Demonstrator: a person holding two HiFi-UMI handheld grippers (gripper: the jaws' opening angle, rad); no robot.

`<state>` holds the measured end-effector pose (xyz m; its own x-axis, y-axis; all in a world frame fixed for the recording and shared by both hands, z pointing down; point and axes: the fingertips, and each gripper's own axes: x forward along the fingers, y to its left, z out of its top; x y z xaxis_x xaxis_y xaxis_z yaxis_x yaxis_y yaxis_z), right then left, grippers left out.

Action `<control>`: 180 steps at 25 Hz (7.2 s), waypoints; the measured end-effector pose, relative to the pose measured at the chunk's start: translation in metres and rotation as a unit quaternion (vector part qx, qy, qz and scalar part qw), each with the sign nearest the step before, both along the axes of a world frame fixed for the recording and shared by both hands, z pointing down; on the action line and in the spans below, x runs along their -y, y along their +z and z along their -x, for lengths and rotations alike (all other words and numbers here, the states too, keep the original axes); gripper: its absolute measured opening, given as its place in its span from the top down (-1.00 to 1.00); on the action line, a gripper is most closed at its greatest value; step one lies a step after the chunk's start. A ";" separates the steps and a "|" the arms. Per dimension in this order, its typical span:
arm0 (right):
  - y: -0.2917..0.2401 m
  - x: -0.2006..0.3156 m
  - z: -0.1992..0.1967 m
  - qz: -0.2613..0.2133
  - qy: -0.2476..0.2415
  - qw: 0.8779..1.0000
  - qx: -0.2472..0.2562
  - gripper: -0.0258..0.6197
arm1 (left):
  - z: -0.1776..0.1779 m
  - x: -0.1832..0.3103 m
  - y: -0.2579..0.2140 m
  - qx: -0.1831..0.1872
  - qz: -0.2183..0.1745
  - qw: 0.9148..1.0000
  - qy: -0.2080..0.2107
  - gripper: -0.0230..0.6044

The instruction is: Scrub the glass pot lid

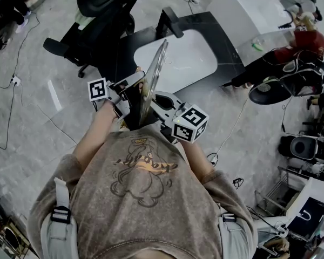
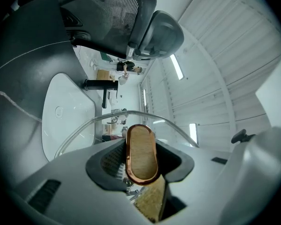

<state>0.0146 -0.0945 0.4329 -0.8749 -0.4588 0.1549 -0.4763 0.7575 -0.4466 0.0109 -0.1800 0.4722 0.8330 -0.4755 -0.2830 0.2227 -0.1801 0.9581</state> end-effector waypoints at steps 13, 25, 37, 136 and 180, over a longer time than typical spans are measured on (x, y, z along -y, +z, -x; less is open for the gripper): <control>-0.046 0.049 -0.020 -0.036 0.071 0.996 0.039 0.80 | -0.005 -0.003 -0.002 -0.007 0.002 1.000 0.018 0.35; -0.034 0.092 -0.039 -0.035 0.134 0.990 0.023 0.80 | -0.009 -0.009 -0.007 -0.013 -0.003 0.999 0.031 0.35; 0.045 0.115 -0.054 0.011 0.170 0.985 -0.036 0.80 | -0.013 -0.010 -0.006 -0.025 0.001 0.999 0.042 0.35; 0.053 0.080 -0.115 0.061 0.220 0.974 -0.008 0.80 | 0.051 0.012 0.001 0.113 -0.052 0.991 -0.052 0.35; 0.066 0.071 -0.110 0.046 0.230 0.971 -0.050 0.80 | 0.041 0.014 0.163 0.677 -0.241 0.691 0.079 0.35</control>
